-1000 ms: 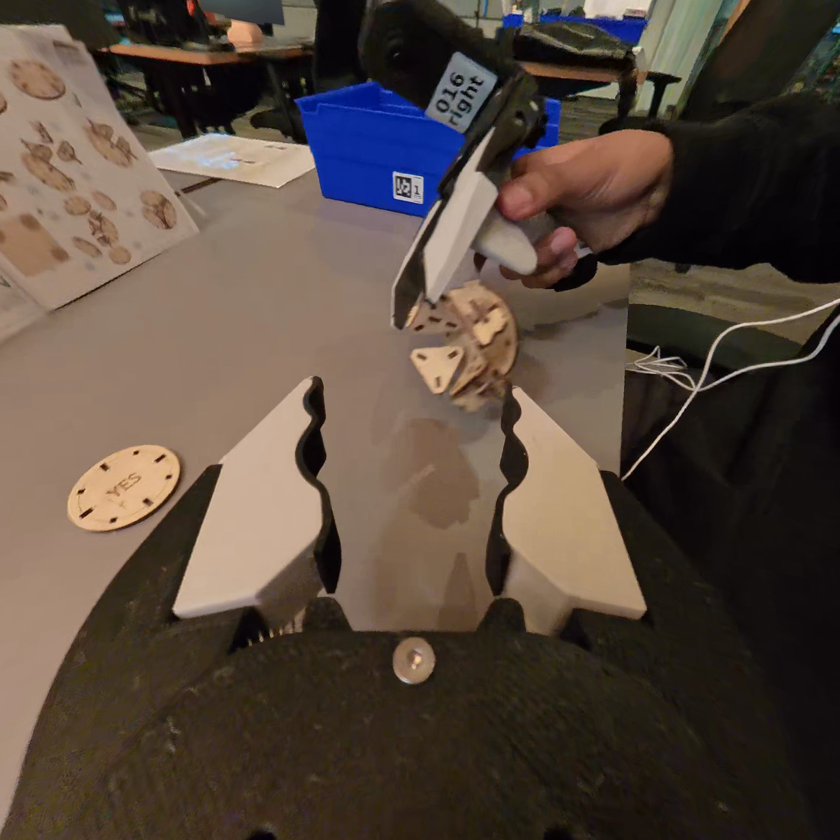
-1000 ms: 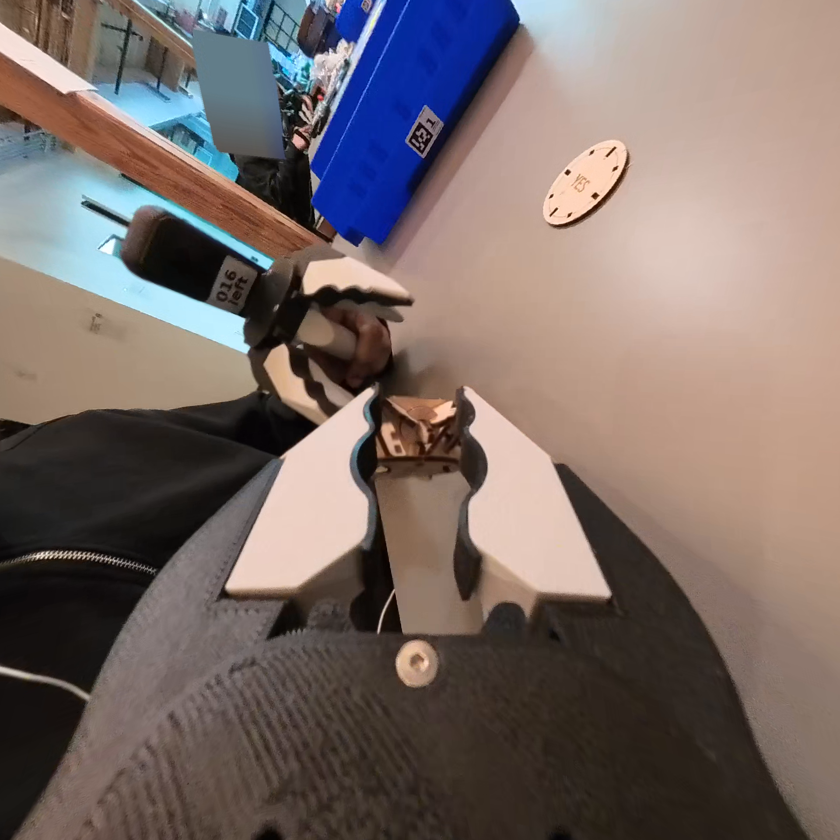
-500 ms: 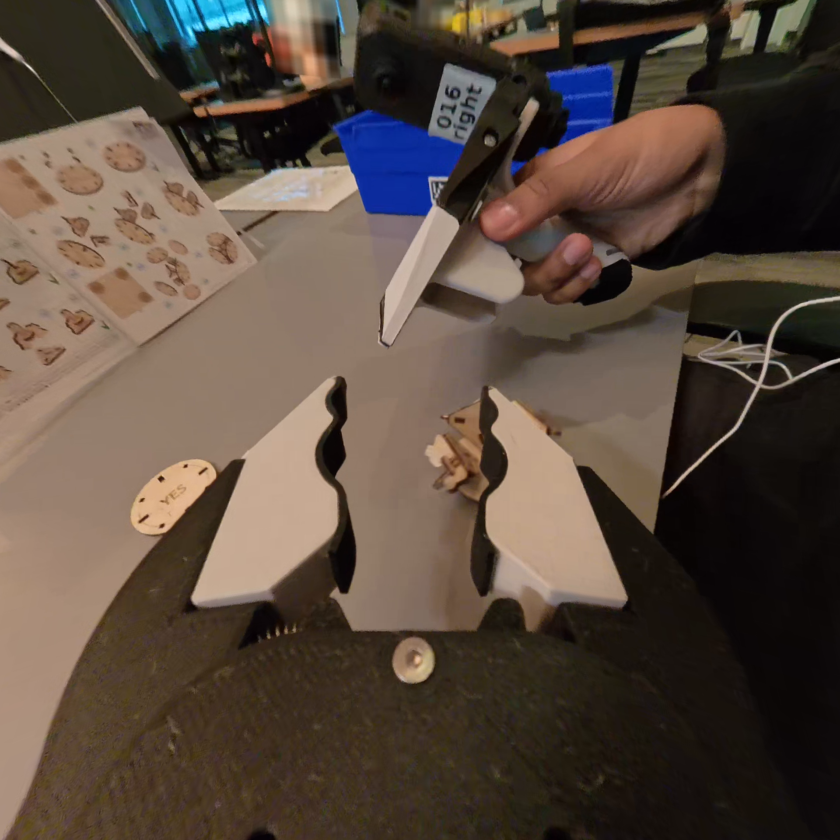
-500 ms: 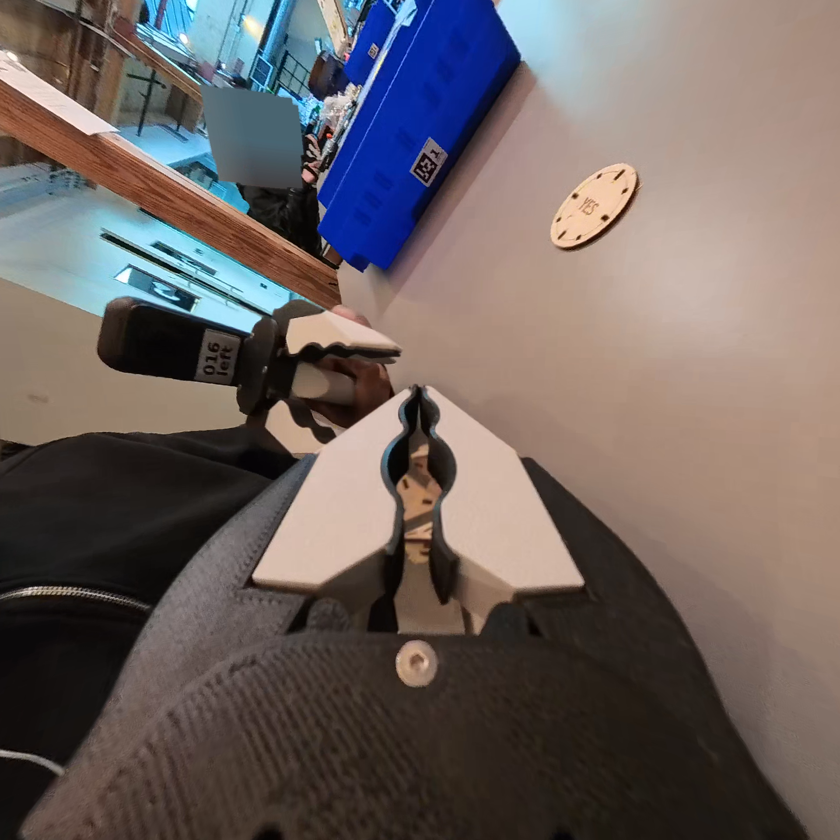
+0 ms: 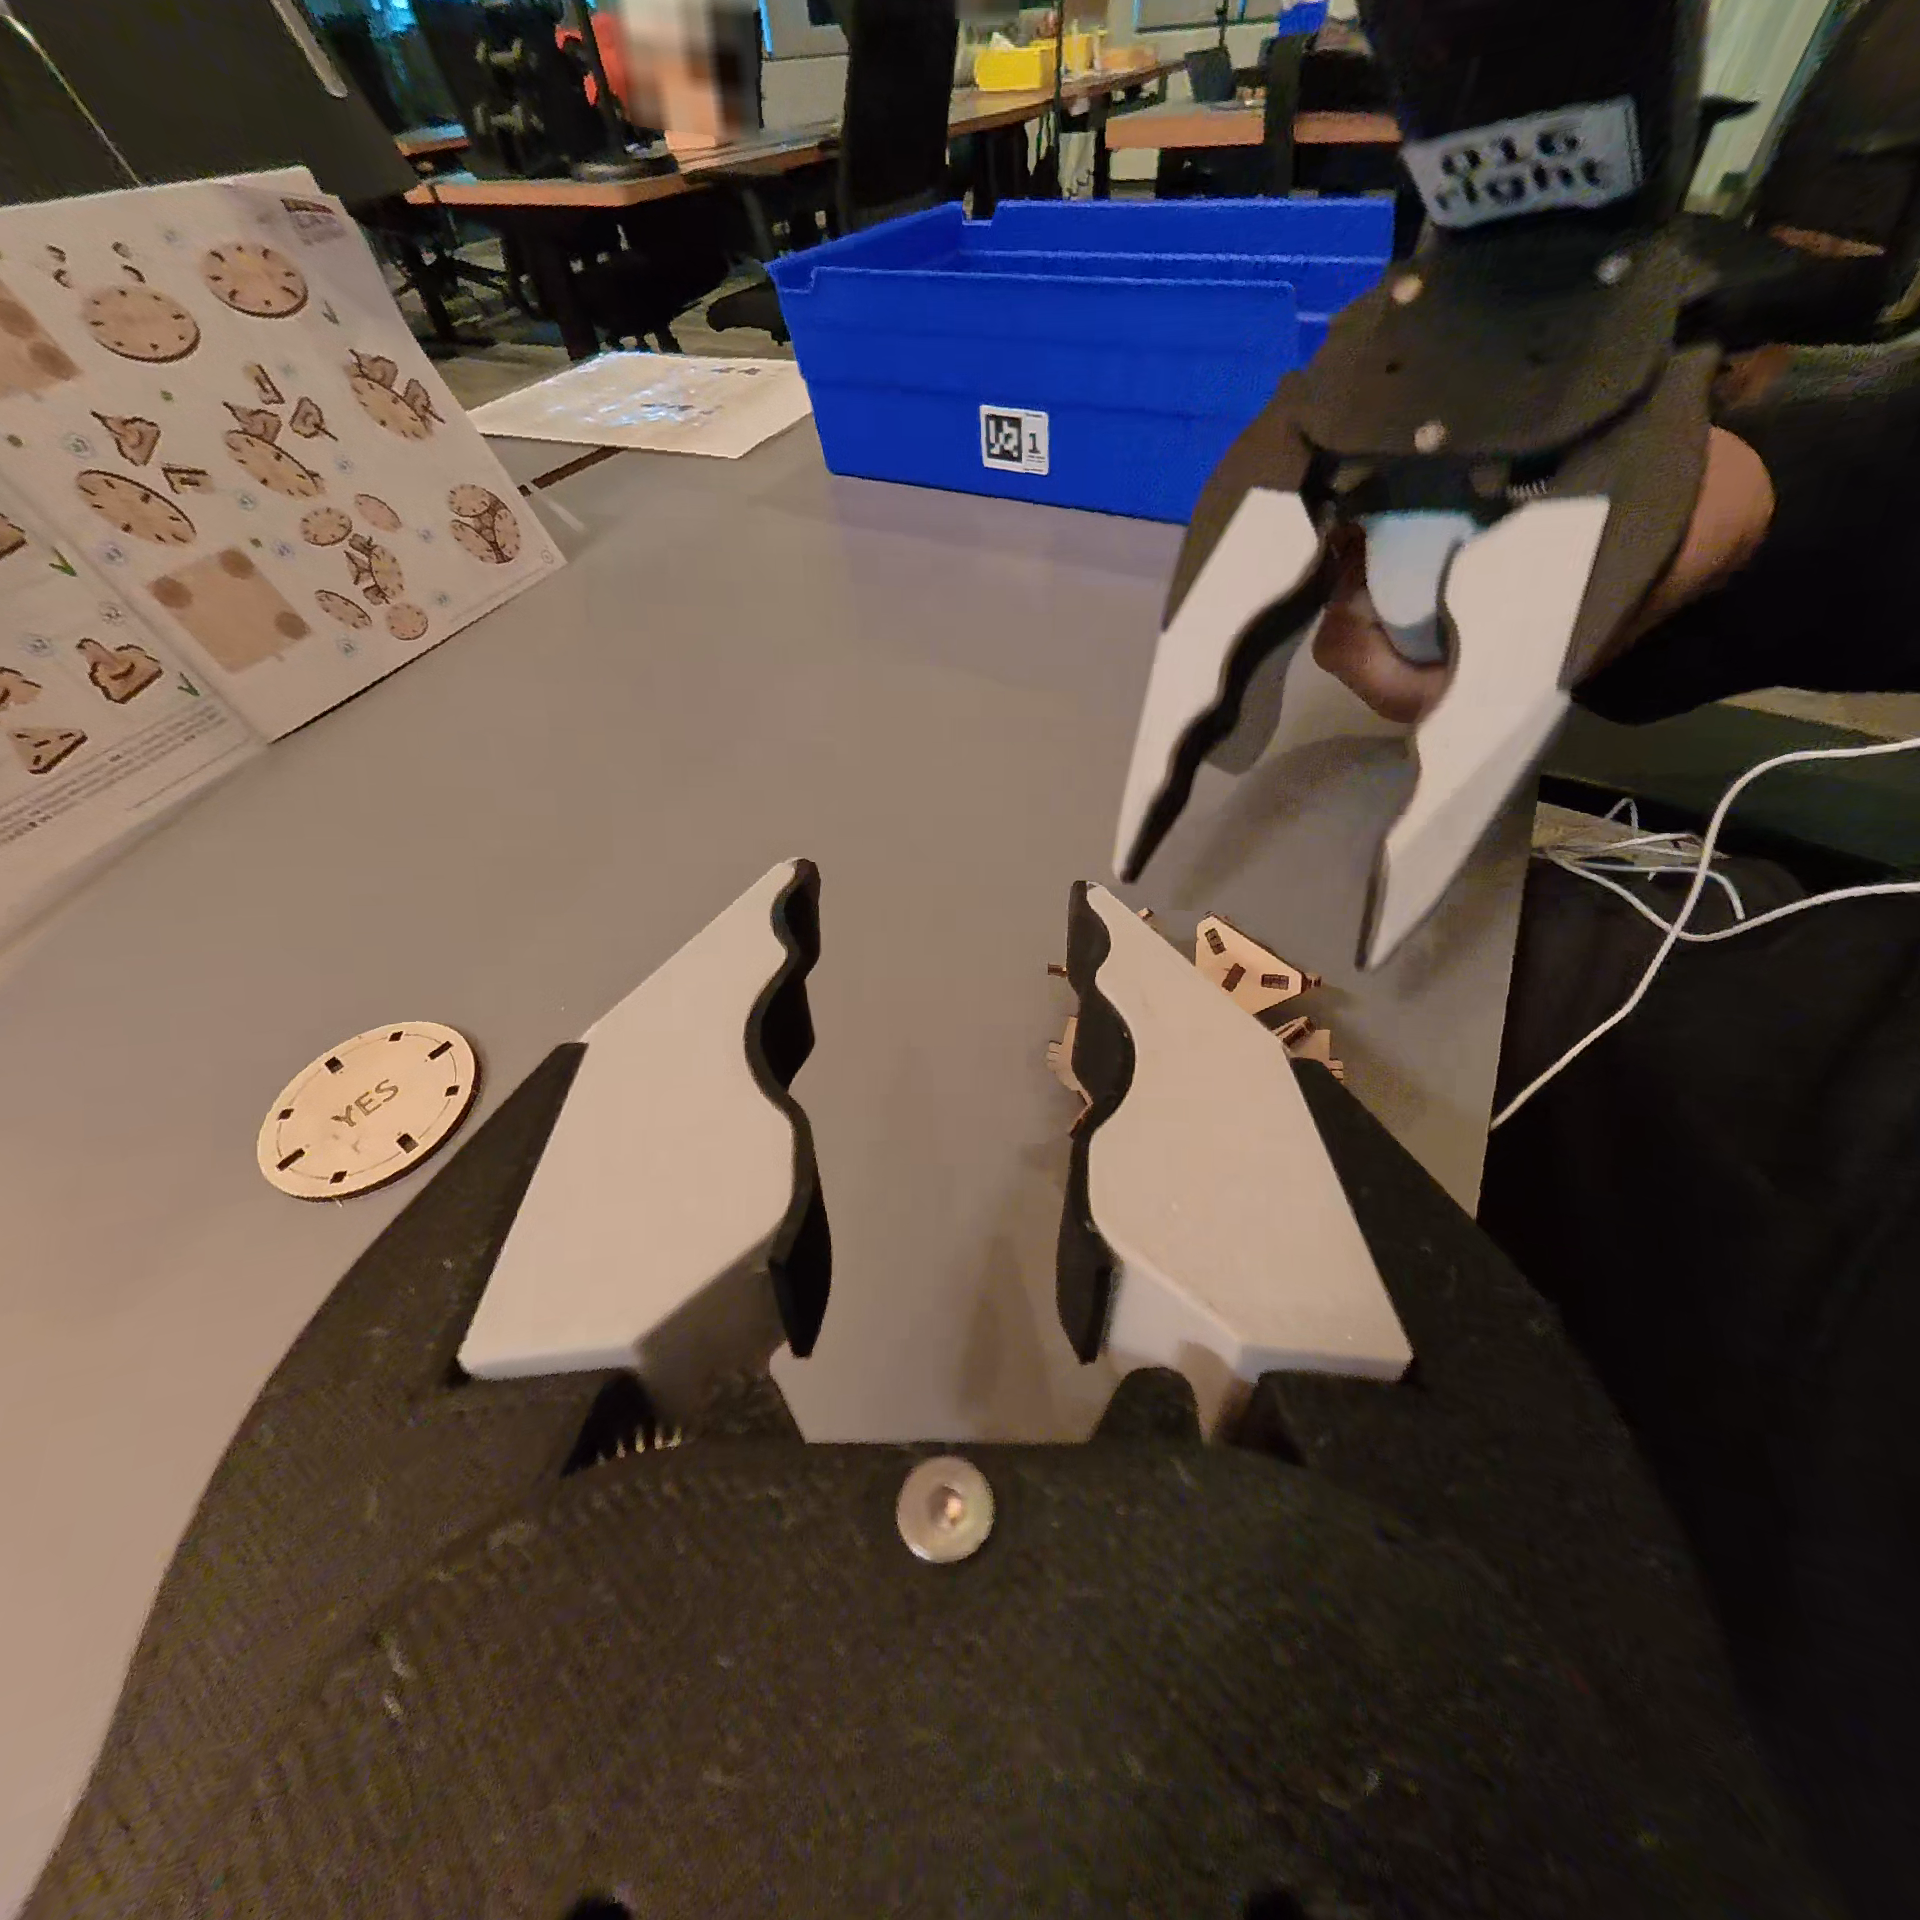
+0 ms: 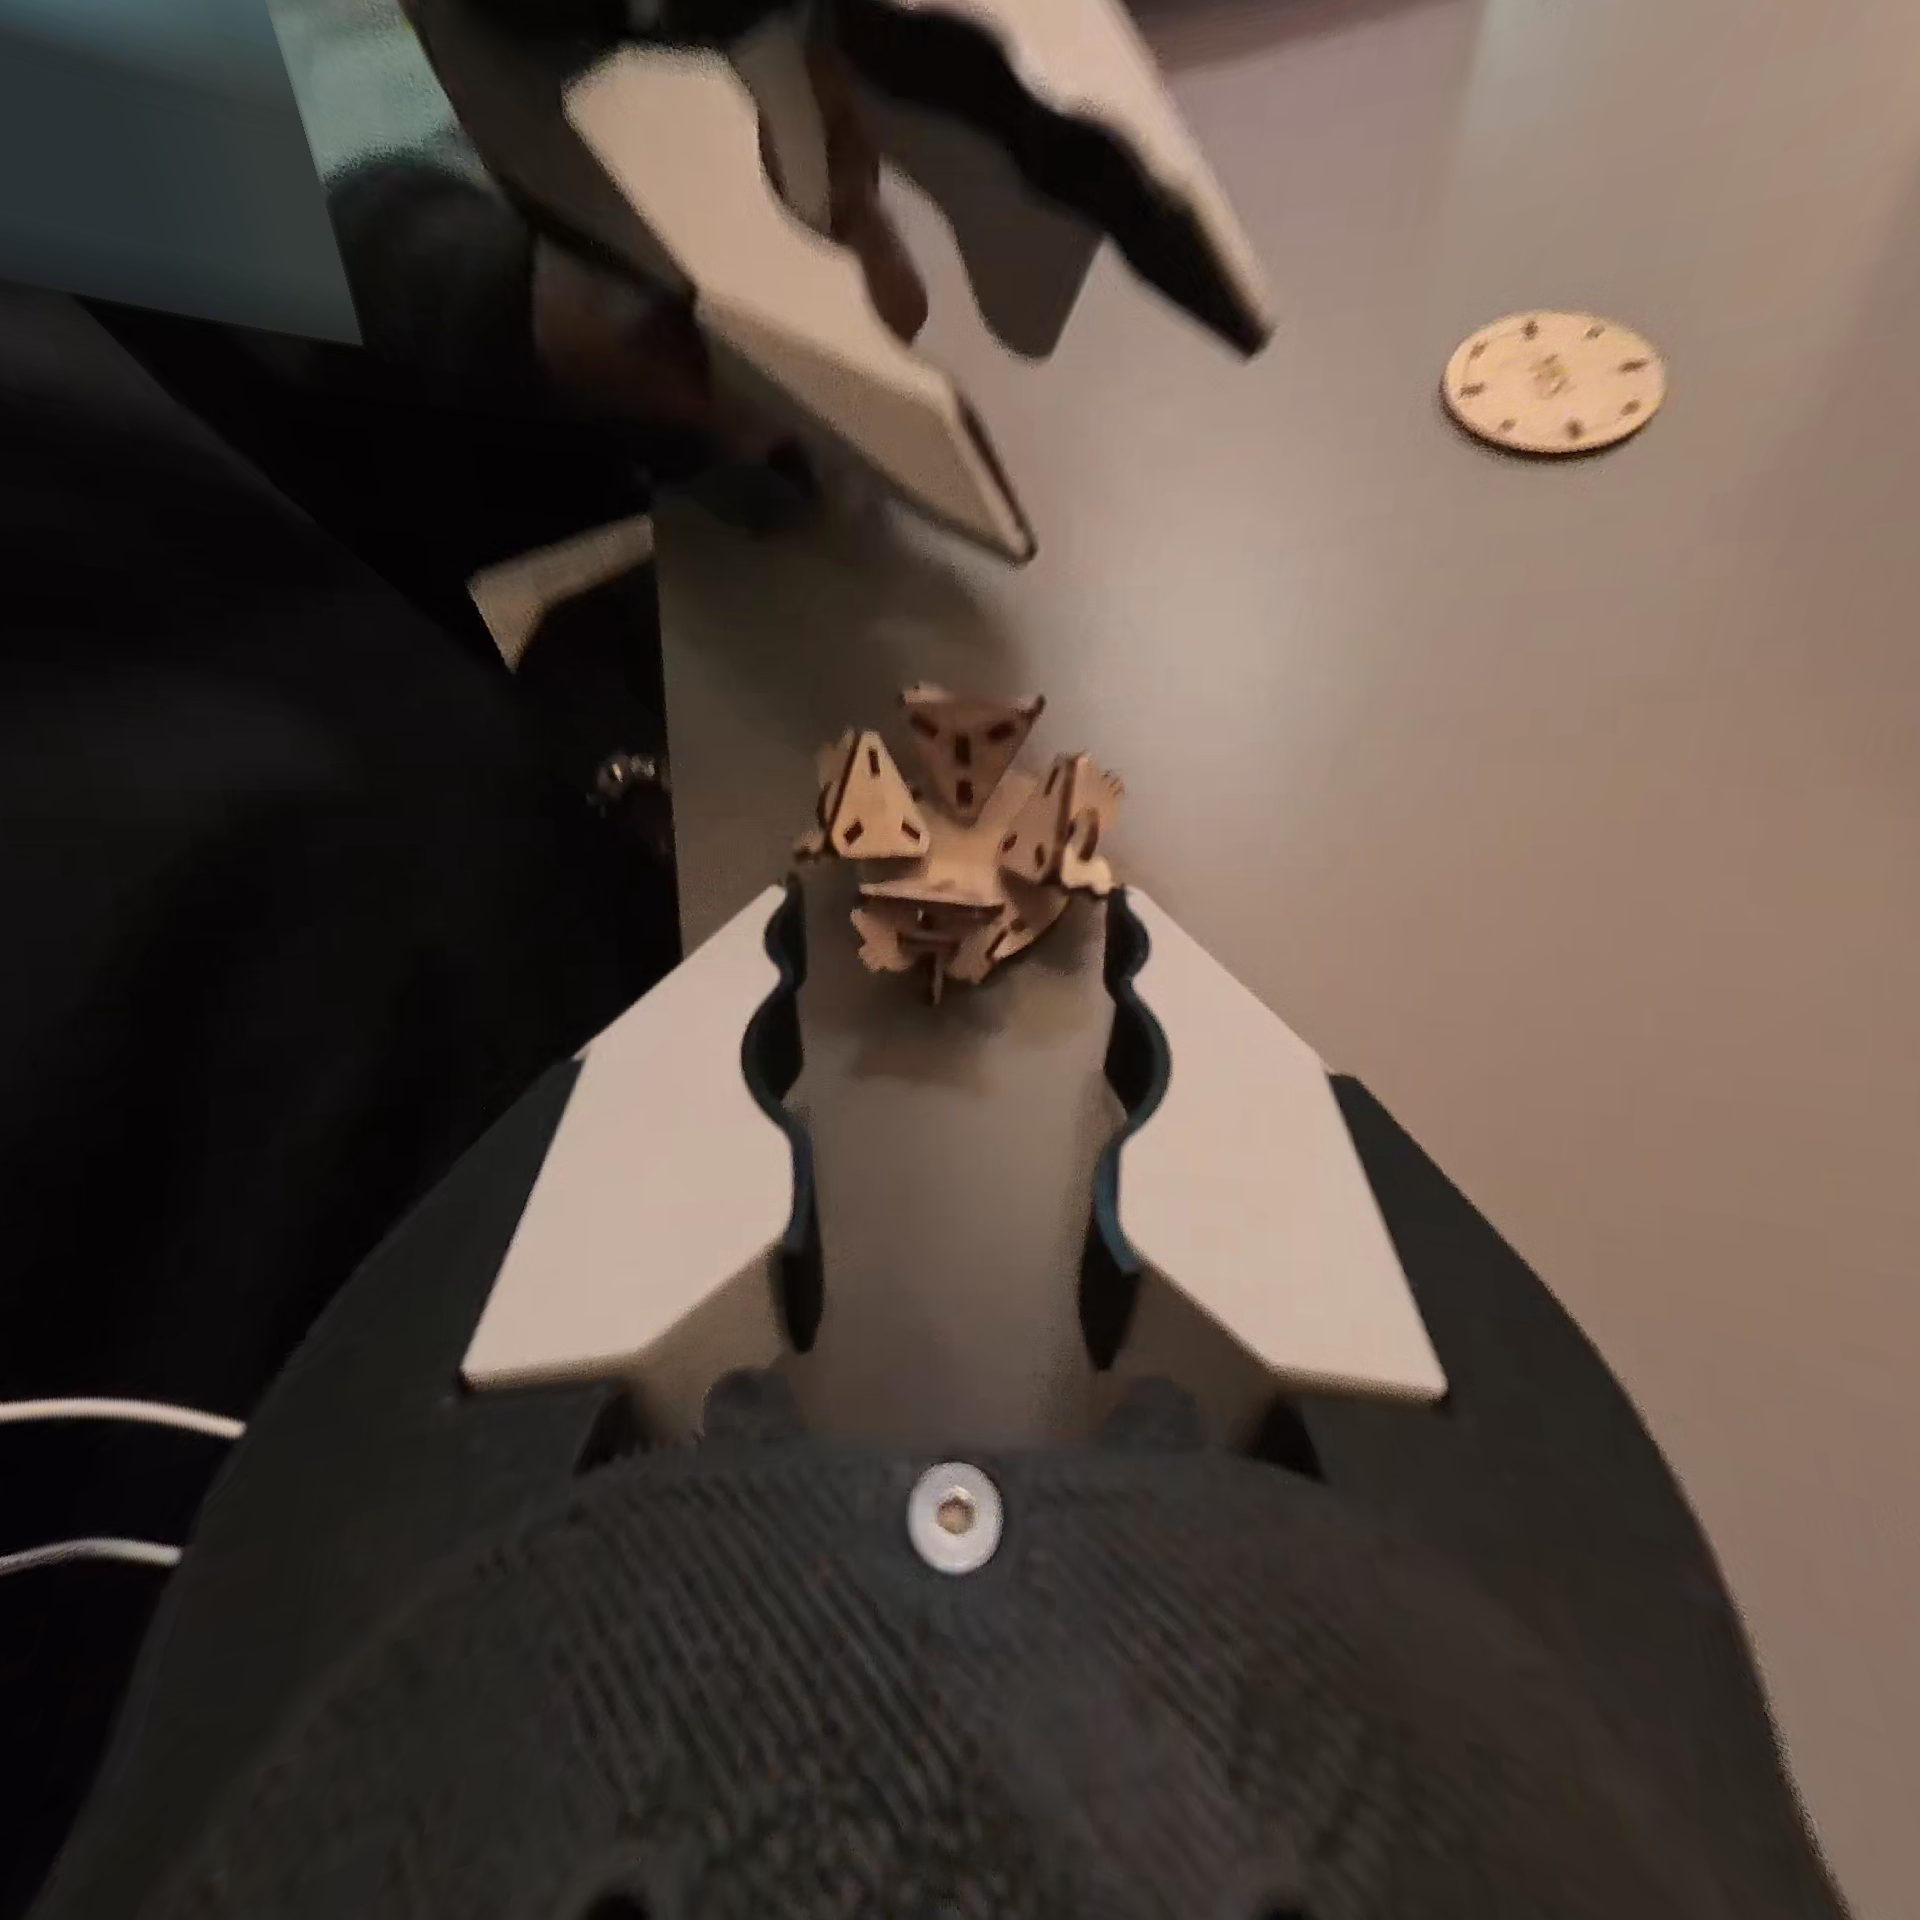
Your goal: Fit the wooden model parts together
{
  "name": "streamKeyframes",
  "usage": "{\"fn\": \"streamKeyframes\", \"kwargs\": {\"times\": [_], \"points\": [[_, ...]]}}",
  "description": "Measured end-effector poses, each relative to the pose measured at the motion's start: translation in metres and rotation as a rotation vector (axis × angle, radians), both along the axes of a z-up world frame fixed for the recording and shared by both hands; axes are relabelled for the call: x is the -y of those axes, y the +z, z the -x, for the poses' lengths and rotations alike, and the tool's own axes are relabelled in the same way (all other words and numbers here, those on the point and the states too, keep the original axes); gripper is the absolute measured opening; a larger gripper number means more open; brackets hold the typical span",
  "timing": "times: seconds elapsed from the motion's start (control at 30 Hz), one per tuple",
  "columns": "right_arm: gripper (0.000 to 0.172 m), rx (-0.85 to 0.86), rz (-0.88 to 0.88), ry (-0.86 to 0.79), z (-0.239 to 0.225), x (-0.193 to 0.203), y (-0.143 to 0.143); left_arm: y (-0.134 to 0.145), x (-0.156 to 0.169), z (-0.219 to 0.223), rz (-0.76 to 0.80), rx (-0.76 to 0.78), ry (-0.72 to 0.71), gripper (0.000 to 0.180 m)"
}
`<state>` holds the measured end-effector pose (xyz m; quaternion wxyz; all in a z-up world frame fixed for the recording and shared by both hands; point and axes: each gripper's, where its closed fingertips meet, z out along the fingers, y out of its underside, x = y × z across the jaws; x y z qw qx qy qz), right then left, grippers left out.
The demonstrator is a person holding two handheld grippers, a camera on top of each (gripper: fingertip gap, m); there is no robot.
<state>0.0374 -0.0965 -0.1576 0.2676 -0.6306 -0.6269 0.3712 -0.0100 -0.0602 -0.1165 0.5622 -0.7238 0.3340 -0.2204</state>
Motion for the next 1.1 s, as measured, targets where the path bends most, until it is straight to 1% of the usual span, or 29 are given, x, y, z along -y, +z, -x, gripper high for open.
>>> {"fn": "streamKeyframes", "kwargs": {"times": [0.07,0.13,0.17,0.2,0.23,0.33,0.43,0.53,0.63,0.7,0.73,0.83,0.9,0.97,1.1], "points": [[0.058,0.056,-0.021,0.006,-0.001,0.005,-0.013,0.000,-0.001,0.001,0.005,0.008,0.002,0.046],[0.055,0.065,-0.007,0.009,0.003,0.010,-0.017,0.001,-0.001,0.001,0.006,0.012,0.005,0.046],[0.049,0.072,-0.013,-0.006,0.005,0.009,-0.019,0.001,-0.001,0.002,0.006,0.013,0.005,0.046],[0.039,0.079,-0.028,-0.018,0.007,0.007,-0.020,0.001,-0.001,0.002,0.005,0.014,0.006,0.046],[0.034,0.076,-0.042,-0.020,0.008,0.006,-0.020,0.001,-0.001,0.001,0.003,0.014,0.004,0.046],[0.034,0.049,-0.024,-0.056,0.013,0.000,-0.012,0.003,0.000,0.001,-0.008,0.019,-0.005,0.046],[0.034,-0.018,0.097,-0.119,0.016,-0.009,0.003,0.008,0.004,-0.002,-0.043,0.044,-0.034,0.051],[0.033,-0.081,0.326,-0.190,0.015,-0.020,0.015,0.013,0.016,-0.012,-0.078,0.059,-0.119,0.057],[0.034,-0.139,0.636,-0.218,0.014,-0.023,0.022,0.008,0.022,-0.020,-0.108,-0.003,-0.152,0.058],[0.033,-0.191,0.773,-0.233,0.013,-0.027,0.027,0.010,0.028,-0.023,-0.179,-0.046,-0.159,0.057],[0.033,-0.208,0.813,-0.237,0.013,-0.029,0.028,0.013,0.030,-0.024,-0.226,-0.072,-0.153,0.053],[0.033,-0.213,0.865,-0.234,0.012,-0.028,0.028,0.013,0.034,-0.026,-0.339,-0.152,-0.135,0.034],[0.033,-0.206,0.882,-0.222,0.013,-0.026,0.030,0.008,0.032,-0.026,-0.367,-0.202,-0.115,0.027],[0.033,-0.196,0.886,-0.213,0.013,-0.025,0.031,0.003,0.029,-0.026,-0.349,-0.225,-0.111,0.026],[0.033,-0.171,0.889,-0.180,0.010,-0.021,0.035,0.003,0.031,-0.024,-0.292,-0.169,-0.151,0.018]]}}
